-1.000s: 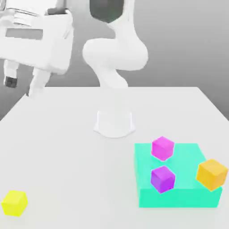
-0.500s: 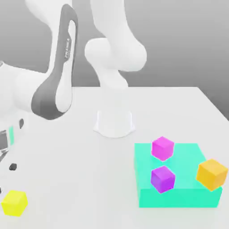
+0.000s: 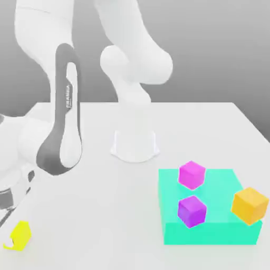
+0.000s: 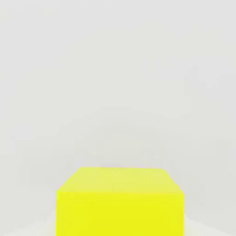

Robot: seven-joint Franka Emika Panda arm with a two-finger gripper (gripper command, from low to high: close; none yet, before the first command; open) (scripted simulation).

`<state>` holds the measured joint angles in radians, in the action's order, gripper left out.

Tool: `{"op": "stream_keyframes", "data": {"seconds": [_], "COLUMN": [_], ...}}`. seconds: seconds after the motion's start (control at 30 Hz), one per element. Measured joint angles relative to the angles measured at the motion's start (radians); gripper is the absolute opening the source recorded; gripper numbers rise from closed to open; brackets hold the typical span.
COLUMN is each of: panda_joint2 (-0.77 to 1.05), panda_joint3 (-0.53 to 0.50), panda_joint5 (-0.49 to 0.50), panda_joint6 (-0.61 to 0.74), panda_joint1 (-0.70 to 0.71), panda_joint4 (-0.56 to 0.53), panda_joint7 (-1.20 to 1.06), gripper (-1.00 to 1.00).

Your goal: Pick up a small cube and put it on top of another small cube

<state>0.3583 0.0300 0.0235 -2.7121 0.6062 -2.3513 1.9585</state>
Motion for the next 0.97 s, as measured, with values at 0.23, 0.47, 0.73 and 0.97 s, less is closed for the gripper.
{"op": "stream_keyframes", "data": {"seconds": [0.23, 0.47, 0.73, 0.97], "panda_joint2": [-0.174, -0.31, -0.34, -0.261], "panda_joint3": [0.174, 0.359, 0.426, 0.358], "panda_joint5": [-0.004, -0.036, -0.005, 0.044], "panda_joint6": [0.123, 0.214, 0.256, 0.167], "panda_joint1": [-0.164, -0.416, -0.859, -0.795], "panda_joint4": [-0.029, -0.067, -0.084, -0.102], "panda_joint7": [0.009, -0.002, 0.038, 0.074], "gripper": [-1.0, -1.0, -1.0, 1.0]}}
